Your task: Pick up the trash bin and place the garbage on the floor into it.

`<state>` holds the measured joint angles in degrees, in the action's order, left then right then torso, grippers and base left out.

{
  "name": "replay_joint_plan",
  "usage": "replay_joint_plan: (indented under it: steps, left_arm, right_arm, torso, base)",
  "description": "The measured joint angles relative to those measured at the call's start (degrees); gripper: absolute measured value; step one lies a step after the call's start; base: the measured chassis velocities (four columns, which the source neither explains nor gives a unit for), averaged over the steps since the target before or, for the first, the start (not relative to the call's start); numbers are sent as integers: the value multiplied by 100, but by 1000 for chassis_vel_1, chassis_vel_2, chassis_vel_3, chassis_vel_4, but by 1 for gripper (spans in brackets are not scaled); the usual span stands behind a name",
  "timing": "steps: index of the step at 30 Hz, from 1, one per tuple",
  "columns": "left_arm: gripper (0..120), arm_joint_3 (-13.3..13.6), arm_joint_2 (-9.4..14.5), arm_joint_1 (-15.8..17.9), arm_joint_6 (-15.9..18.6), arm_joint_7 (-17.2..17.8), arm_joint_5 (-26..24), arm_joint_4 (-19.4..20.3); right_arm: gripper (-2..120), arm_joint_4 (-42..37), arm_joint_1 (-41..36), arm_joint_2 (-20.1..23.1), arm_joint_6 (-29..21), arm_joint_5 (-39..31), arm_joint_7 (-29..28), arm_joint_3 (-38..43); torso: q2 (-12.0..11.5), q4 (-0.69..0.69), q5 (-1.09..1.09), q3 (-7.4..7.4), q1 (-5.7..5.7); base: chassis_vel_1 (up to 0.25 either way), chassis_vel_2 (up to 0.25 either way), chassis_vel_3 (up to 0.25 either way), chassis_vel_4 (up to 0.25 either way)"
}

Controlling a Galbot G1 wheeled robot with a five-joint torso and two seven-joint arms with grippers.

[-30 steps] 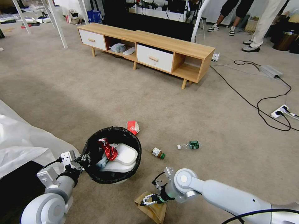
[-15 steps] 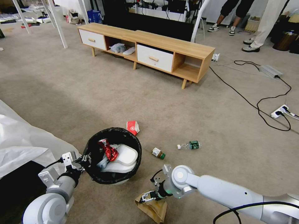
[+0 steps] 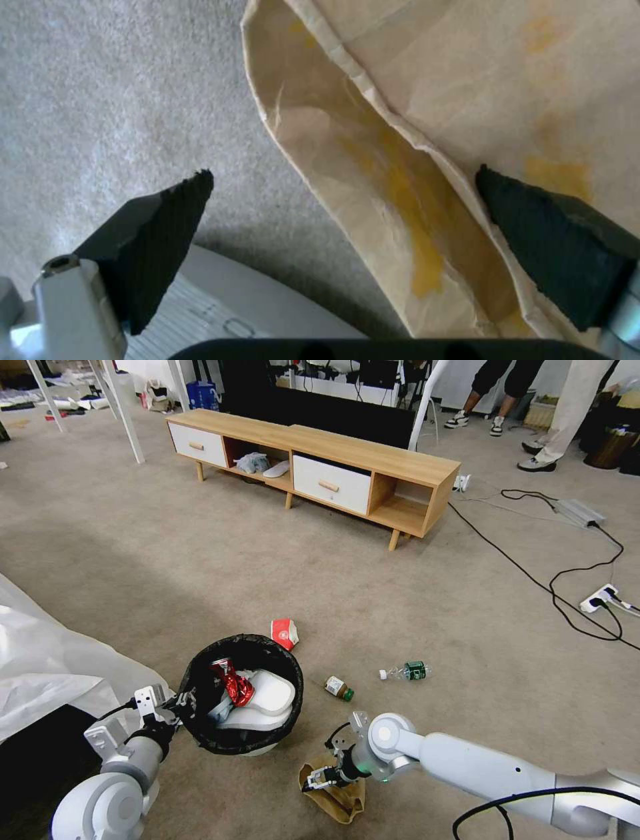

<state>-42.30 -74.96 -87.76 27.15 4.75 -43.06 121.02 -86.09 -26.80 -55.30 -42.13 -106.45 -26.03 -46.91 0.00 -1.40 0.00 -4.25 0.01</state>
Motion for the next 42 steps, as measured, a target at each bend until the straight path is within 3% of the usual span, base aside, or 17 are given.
replay_joint_plan:
  steps: [29,38,40,42]
  left_arm:
    - [0,102,-55,37,-38,-51,111,-144]
    - [0,101,-78,14,-49,-67,143,-152]
    - [0,98,-84,5,-60,-74,151,-153]
    - [0,98,-84,4,-60,-75,151,-153]
  right_arm:
    - [100,232,85,170,0,503,374,-27]
    - [69,265,97,169,0,631,452,-25]
    - [57,281,100,170,0,673,473,-25]
    - [55,286,100,170,0,680,474,-25]
  torso:
    - [0,0,0,0,0]
    - [0,0,0,0,0]
    - [0,0,0,0,0]
    - [0,0,0,0,0]
  base:
    - [0,0,0,0]
    - [0,0,0,0]
    - [0,0,0,0]
    - [0,0,0,0]
